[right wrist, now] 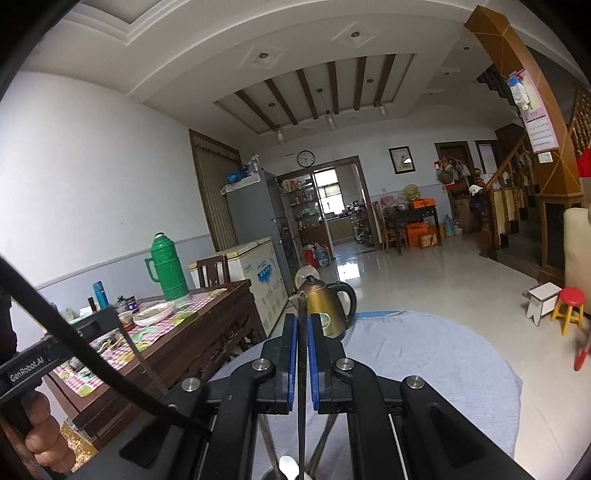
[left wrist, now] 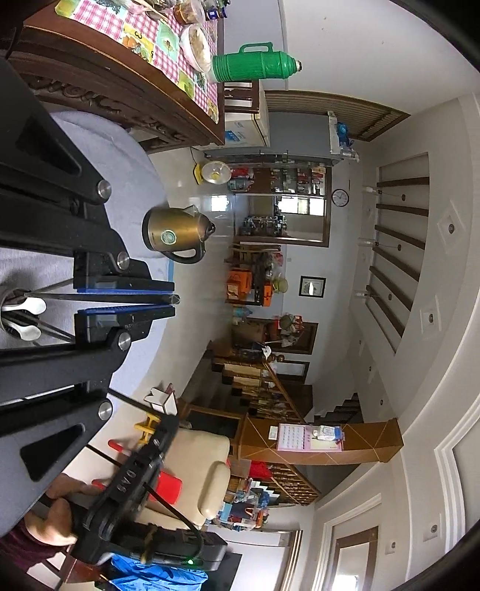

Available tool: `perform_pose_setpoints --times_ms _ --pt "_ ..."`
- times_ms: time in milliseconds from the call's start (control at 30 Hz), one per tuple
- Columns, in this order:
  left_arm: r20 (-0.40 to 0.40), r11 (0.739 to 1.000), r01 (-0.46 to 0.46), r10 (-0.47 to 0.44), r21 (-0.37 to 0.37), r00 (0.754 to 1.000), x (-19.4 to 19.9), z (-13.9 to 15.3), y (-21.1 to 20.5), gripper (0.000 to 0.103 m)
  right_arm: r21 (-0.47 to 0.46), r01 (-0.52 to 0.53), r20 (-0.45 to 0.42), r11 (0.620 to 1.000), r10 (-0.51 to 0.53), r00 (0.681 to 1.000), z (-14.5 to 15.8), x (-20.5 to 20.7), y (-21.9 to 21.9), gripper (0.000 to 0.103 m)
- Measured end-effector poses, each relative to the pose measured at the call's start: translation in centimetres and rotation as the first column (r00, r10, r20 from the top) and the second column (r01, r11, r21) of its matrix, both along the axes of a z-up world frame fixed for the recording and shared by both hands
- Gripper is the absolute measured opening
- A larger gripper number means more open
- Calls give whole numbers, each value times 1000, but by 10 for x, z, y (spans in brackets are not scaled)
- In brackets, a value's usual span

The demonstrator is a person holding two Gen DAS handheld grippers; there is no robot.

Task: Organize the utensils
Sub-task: 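Lower both held chopsticks into the grey metal cup among the utensils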

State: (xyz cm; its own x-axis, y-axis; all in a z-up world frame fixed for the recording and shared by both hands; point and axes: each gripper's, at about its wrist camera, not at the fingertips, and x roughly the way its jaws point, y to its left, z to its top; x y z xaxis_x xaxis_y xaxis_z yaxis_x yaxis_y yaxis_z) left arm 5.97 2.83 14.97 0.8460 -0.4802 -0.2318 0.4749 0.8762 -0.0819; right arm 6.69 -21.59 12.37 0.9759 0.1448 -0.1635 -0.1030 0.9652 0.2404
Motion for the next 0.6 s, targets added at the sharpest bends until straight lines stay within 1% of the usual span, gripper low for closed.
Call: perform_pose_setpoints --times_ms 200,367,600 --pt "-15 1000 8 -8 11 1000 -2 -11 -9 5 -32 -10 -12 999 9 1000 -11 0 18 6" --pt "-59 1000 -2 4 24 998 4 -30 -18 5 -26 -11 -41 1000 10 999 -25 5 19 6" --pt "-128 1000 -1 0 -7 992 13 -53 -20 5 1 -1 -76 1000 1 997 -45 8 12 6"
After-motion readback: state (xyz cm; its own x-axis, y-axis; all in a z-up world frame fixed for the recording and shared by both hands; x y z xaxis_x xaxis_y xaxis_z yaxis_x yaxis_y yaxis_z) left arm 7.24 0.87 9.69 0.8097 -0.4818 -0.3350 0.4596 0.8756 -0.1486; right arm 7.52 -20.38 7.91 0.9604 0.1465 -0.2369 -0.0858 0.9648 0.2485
